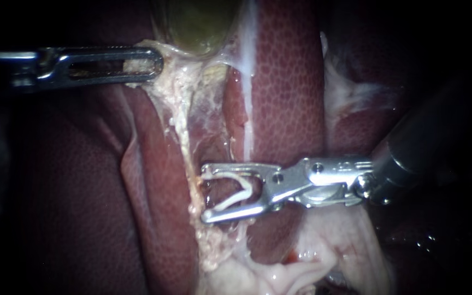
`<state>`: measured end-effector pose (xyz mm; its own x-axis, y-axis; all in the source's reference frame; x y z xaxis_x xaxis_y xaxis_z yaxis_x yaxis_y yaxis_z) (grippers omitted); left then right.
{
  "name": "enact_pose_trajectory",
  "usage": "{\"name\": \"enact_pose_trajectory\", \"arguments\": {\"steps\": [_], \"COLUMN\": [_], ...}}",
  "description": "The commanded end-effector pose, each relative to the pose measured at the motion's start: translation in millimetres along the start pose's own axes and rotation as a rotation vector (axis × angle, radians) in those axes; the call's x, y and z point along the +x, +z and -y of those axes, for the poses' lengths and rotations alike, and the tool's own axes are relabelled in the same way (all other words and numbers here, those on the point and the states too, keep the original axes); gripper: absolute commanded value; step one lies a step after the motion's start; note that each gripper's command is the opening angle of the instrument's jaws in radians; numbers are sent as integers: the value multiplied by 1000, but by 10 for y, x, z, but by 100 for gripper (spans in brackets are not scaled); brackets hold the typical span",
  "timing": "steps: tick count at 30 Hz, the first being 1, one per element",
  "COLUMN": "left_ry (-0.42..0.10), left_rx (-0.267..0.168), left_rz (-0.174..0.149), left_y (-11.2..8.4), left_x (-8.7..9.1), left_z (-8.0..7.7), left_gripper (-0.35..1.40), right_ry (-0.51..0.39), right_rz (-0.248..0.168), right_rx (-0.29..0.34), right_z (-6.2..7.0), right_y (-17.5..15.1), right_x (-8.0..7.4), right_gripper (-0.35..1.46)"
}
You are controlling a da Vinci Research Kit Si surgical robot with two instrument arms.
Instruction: Clipping first clip left tube
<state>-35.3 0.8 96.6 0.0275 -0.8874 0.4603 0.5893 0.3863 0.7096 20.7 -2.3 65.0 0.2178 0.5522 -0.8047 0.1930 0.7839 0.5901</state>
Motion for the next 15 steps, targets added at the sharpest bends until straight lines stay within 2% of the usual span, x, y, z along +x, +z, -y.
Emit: {"name": "enact_pose_trajectory", "arguments": {"steps": [1, 6, 15], "left_ry": [-1, 0, -1], "left_rx": [-1, -1, -1], "left_rz": [0, 0, 1], "left_y": [-1, -1, -1], "left_x": [-1, 0, 0], "left_z": [0, 0, 1], "left_gripper": [-35, -35, -35], "right_ry": [4, 6, 10], "right_rz": [1, 8, 11], "right_rx": [3, 5, 5], "right_z": [0, -3, -7], "right_y": [2, 10, 19], "right_x": [-2, -9, -13], "right_gripper": [60, 60, 60]}}
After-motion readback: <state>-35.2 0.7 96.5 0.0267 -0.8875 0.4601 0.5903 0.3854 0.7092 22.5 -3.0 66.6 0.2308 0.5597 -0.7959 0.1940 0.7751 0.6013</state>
